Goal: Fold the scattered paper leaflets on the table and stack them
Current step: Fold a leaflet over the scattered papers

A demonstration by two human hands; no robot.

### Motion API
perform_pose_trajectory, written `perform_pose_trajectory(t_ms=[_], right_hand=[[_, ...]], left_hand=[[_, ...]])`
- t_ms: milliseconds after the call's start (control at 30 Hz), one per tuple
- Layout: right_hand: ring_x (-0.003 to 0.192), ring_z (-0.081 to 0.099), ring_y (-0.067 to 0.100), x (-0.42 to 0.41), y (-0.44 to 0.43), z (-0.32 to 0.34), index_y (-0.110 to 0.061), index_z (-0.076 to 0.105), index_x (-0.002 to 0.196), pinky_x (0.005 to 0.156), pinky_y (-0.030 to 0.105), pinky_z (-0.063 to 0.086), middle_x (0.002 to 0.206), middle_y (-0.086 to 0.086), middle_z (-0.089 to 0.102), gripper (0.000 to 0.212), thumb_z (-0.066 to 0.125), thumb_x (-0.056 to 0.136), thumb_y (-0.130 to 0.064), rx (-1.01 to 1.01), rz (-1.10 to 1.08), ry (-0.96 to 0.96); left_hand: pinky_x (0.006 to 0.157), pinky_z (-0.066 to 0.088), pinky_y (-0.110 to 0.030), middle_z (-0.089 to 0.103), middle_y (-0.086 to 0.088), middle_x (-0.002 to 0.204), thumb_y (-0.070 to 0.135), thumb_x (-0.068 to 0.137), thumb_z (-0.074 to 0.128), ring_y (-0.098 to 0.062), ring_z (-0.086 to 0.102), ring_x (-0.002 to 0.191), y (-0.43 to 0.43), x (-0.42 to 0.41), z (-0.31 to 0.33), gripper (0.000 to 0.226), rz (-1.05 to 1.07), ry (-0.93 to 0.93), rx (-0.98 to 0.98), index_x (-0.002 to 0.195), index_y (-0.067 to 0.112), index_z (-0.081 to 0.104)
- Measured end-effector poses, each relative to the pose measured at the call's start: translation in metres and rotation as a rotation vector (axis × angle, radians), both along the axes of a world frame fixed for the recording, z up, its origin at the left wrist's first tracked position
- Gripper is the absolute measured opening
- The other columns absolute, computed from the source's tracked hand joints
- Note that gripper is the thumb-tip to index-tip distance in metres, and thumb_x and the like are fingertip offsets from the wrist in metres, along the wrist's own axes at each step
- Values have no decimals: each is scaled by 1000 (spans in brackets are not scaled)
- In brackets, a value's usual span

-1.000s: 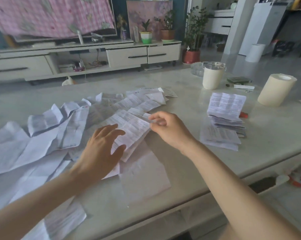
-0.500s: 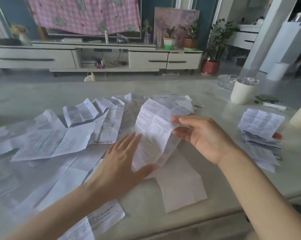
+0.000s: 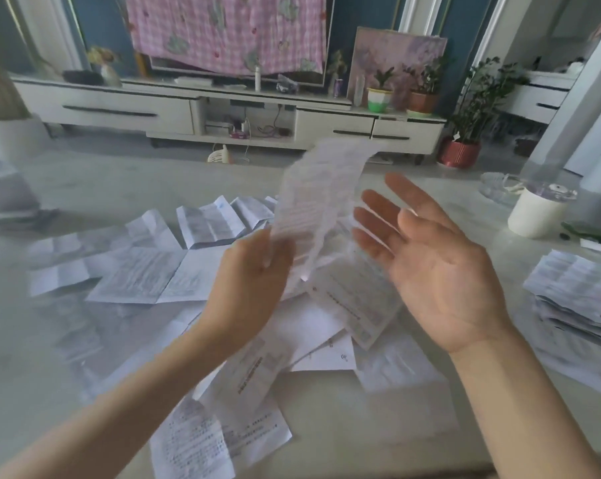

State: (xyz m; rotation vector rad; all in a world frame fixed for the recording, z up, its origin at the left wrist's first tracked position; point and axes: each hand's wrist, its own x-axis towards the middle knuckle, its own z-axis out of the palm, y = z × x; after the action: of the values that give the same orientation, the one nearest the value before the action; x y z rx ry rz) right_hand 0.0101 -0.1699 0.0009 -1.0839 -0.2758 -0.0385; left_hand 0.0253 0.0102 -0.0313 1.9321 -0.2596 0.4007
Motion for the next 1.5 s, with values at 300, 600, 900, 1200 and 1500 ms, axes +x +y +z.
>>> perform_pose_trajectory(t_ms=[300, 600, 900, 1200, 1500], right_hand=[[79, 63, 15, 12, -4, -21, -13, 69, 96, 67, 24, 51, 87, 0, 69, 32, 73, 74, -36, -350, 38, 325], [87, 69, 24, 9, -3, -23, -2, 61, 112, 75, 35, 56, 100, 12, 71, 35, 60, 86, -26, -370, -121, 312], [81, 70, 21, 4, -4, -22, -4, 68, 103, 66, 26, 56, 93, 10, 72, 21, 54, 87, -6, -371, 100, 352], [76, 68, 8, 4, -3, -28, -14, 74, 74, 65, 16, 52, 79, -3, 73, 41, 44, 85, 13, -690, -37, 129], [76, 67, 8, 6, -8, -22, -15, 67, 101, 63, 14, 49, 89, -2, 74, 27, 59, 85, -35, -771, 80, 179]], left_hand=[[75, 58, -30, 73, -9, 96, 13, 75, 64, -20, 71, 86, 29, 7, 15, 19, -607, 588, -375, 91, 10, 74], [66, 57, -23, 74, -3, 92, 19, 88, 49, -16, 71, 83, 32, 9, 9, 24, -495, 583, -450, 99, 10, 67], [63, 58, -25, 74, -2, 82, 3, 93, 43, -15, 71, 72, 33, 9, 9, 28, -506, 643, -514, 88, 12, 68], [57, 55, -23, 73, -12, 95, 35, 75, 66, -19, 71, 75, 38, 7, -9, 34, -483, 773, -482, 94, 7, 71], [81, 57, -36, 73, -10, 95, 23, 66, 71, -25, 70, 87, 41, 6, -7, 24, -511, 596, -73, 89, 17, 74]])
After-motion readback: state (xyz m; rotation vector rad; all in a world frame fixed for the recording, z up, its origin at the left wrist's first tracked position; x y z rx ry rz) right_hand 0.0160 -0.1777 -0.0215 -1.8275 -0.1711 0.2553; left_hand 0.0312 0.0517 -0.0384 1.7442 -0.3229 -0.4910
